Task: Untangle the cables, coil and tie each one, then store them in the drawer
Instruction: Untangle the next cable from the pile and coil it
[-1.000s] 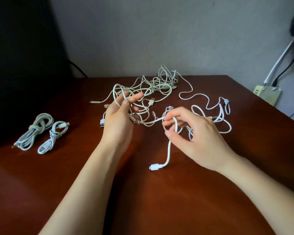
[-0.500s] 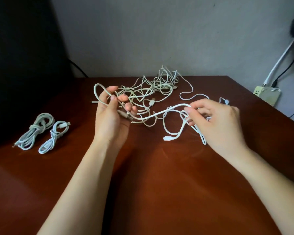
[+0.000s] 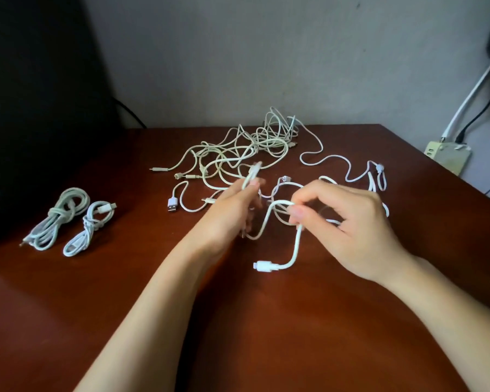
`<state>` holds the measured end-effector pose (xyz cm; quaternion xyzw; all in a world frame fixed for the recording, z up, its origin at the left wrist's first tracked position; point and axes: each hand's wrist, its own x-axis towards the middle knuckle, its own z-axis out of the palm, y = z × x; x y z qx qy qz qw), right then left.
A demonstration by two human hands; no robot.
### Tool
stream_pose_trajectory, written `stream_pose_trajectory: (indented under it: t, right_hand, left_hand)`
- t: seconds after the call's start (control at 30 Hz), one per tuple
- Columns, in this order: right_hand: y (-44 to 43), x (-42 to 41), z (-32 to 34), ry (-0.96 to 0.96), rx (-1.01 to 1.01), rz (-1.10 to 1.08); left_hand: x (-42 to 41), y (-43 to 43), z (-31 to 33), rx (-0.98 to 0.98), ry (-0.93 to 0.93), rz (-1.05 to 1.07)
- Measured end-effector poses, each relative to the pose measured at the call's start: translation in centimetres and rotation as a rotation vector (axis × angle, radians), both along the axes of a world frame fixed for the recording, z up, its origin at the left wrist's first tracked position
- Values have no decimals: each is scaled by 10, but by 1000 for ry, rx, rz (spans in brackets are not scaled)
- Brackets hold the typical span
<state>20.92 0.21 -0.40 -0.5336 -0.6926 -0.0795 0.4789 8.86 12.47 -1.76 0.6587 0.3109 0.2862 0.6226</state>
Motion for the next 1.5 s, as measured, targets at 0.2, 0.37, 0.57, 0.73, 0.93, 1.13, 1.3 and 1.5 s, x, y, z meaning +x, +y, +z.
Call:
stream_pose_trajectory:
  t: [0.2,0.37,0.57,0.73,0.93,1.13,1.3,1.5]
  right_hand:
    - [-1,1,3,121,58,-77]
    - [1,4,4,157,97,-136]
    - [0,3,5,206,64,-156]
    - [-1,0,9,226,-22,-185]
    - [3,7,4,123,-143,-221]
    - [4,11,-3,-123,-273,-264]
    - [2,8,-3,-136,-310,-213]
    - [5,7,-3,-77,-87,-262]
  left_hand:
    - [6,-17,6,-182,20,-378]
    - [0,-22,12,-185,28,-474]
    - [-8,-18,10,-42,6,-480]
    - [-11,-19,10,43,58,-509]
    - [-5,-16,8,41,-4,-270]
    - [-6,-5,12,-73,-252,-16]
    - [-7,-4,19,-229,-500,-18]
    - [-12,1,25,-342,-643,5]
